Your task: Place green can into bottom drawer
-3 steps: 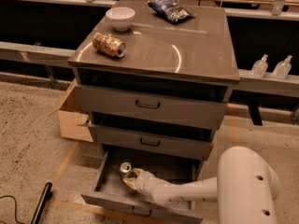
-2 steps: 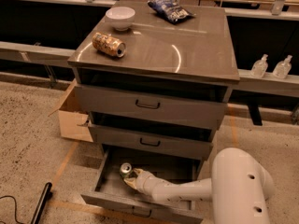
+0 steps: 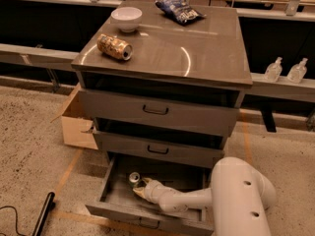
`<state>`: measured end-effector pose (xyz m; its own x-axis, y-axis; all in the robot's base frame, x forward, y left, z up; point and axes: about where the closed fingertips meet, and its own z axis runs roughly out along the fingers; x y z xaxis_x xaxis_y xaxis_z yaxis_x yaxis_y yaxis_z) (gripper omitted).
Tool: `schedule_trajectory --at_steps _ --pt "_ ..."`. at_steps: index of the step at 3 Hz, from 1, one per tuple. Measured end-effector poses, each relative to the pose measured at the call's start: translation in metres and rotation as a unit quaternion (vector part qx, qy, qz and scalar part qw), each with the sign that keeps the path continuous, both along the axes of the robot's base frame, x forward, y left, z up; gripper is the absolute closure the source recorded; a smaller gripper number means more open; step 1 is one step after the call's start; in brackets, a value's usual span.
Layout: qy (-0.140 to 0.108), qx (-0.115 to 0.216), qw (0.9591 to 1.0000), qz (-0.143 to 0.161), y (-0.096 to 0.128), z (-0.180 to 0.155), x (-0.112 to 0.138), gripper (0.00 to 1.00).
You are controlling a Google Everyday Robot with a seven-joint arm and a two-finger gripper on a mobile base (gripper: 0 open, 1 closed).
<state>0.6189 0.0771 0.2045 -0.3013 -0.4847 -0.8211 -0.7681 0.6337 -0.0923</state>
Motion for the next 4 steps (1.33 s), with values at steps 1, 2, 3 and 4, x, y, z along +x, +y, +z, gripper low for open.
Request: schedule_trajectory --at_steps 1,2,3,4 --pt "0.004 0.003 0.9999 -0.010 0.000 -0.013 0.003 0.82" --pt "0.006 0.002 0.9999 -0.016 0.000 -0.022 0.006 0.60" --pt "0.007 0.002 0.9997 -0.023 0.001 -0.029 0.007 0.36" --pt "0.006 -0.002 0.9995 -0.032 -0.004 -0.030 0.007 0.14"
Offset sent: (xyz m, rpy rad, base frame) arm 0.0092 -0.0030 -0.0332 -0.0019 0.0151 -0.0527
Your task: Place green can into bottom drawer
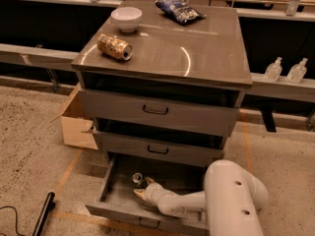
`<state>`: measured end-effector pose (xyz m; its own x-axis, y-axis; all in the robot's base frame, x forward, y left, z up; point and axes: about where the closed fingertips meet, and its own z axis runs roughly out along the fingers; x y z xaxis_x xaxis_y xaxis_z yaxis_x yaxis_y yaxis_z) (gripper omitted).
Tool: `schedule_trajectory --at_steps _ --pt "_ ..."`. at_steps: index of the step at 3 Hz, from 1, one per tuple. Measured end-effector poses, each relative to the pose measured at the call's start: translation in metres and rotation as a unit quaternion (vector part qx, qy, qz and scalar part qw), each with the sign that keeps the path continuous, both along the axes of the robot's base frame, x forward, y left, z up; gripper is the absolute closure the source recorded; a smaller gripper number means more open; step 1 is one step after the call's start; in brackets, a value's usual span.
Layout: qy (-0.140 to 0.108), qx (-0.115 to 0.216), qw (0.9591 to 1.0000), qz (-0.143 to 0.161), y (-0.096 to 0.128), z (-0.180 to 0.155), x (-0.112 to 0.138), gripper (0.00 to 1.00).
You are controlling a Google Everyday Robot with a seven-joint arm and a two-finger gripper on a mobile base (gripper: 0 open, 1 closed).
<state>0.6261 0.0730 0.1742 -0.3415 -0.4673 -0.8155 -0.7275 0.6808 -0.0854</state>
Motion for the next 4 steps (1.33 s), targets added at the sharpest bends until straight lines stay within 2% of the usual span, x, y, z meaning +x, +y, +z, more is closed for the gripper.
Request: schedule_trajectory --at_steps 1,2,3,4 --pt "0.000 -0.015 0.9998 -0.012 -0.014 0.003 -0.005 0.21" --pt "0.005 -0.037 0.9989 -0.027 -0.037 0.010 -0.015 0.18" --pt "0.019 -0.064 0.9968 -0.043 -0.063 0.018 -0.033 0.18" --pt "0.032 -0.097 0.9925 -0.067 -0.096 0.030 -0.053 0.20"
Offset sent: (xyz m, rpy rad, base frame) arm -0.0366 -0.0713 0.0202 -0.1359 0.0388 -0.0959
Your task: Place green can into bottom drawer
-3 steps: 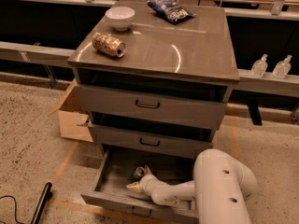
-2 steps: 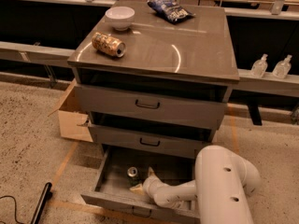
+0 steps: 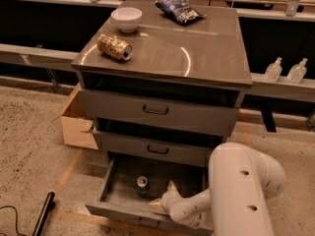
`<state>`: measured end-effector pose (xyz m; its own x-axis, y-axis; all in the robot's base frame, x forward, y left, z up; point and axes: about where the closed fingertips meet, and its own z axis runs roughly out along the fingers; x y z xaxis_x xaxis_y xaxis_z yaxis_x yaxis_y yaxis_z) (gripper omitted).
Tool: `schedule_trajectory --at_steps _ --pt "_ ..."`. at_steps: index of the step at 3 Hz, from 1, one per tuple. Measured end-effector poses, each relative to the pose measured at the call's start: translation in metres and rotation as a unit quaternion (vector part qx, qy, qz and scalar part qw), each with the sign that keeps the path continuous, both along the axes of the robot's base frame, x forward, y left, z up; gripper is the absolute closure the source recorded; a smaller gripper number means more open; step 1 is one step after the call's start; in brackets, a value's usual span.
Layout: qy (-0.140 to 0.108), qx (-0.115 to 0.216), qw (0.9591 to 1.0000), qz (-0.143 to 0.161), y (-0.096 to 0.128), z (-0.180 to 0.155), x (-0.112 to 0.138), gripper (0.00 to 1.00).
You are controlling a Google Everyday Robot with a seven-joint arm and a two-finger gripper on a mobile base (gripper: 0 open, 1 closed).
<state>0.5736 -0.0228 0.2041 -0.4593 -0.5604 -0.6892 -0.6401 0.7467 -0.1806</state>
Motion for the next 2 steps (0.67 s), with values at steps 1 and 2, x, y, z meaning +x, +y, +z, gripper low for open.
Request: schedule_trajectory --at_steps 1,2 --pt "0.005 -0.030 0.9983 -0.050 -0.0357 0.0182 -0.0170 0.03" --pt "0.010 -0.034 0.9972 -0.066 -0.0424 0.0162 -0.0215 0.00"
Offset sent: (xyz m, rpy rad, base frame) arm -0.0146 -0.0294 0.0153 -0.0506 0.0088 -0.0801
